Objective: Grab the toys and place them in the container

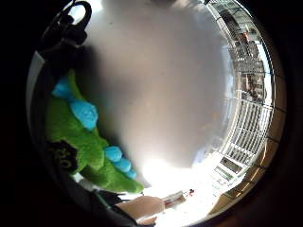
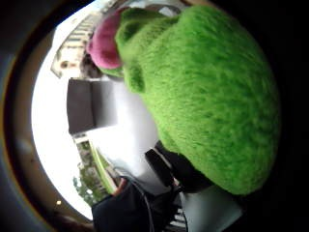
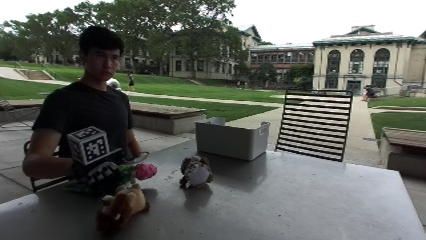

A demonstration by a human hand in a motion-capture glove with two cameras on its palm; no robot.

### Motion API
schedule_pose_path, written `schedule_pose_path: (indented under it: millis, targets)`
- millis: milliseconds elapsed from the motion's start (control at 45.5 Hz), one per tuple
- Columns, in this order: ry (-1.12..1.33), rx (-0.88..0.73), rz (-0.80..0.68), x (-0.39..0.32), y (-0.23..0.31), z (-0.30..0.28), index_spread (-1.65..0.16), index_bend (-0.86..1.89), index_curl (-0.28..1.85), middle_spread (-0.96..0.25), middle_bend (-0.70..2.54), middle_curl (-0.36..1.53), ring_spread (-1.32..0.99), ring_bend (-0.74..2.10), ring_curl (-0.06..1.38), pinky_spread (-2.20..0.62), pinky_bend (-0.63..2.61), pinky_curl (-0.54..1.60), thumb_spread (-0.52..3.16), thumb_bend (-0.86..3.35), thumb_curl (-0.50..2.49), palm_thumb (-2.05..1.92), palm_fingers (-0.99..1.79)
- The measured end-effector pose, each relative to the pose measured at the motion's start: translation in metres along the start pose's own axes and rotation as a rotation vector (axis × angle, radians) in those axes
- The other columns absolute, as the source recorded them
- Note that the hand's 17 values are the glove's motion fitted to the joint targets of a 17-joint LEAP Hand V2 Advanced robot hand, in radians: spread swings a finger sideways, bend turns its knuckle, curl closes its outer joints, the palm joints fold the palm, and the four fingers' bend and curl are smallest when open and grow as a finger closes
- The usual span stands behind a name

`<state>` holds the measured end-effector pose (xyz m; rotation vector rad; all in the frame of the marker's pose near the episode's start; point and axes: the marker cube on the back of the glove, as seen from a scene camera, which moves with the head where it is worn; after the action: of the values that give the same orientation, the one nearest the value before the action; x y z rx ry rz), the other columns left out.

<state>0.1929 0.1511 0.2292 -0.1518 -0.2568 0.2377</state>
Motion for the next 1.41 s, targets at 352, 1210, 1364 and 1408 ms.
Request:
schedule_pose_path:
  millis: [352, 1210, 1364, 1408]
  targets:
    - [-0.103, 0.060, 0.033, -0.008, 0.007, -0.014, -0.11, 0.71, 0.78, -0.18, 0.55, 0.50, -0.34, 0.85, 0.44, -0.41, 0.66, 0.38, 1.20, 0.27, 0.44, 0.73, 1.22]
    - [0.054, 0.285, -0.072, -0.193, -0.085, -0.231, -0.26, 0.17, 1.34, -0.37, 0.73, 0.62, -0.42, 1.11, 0.48, -0.45, 0.87, 0.41, 0.84, 0.24, 0.82, 0.71, 1.03]
    - [0.029, 0.318, -0.142, -0.285, -0.085, -0.257, -0.28, 0.15, 1.44, -0.41, 0.73, 0.64, -0.43, 1.12, 0.48, -0.46, 0.89, 0.41, 0.83, 0.24, 0.88, 0.69, 1.02]
    - [0.030, 0.333, -0.170, -0.315, -0.085, -0.262, -0.28, 0.15, 1.47, -0.41, 0.73, 0.64, -0.43, 1.12, 0.48, -0.46, 0.89, 0.41, 0.82, 0.24, 0.89, 0.68, 1.02]
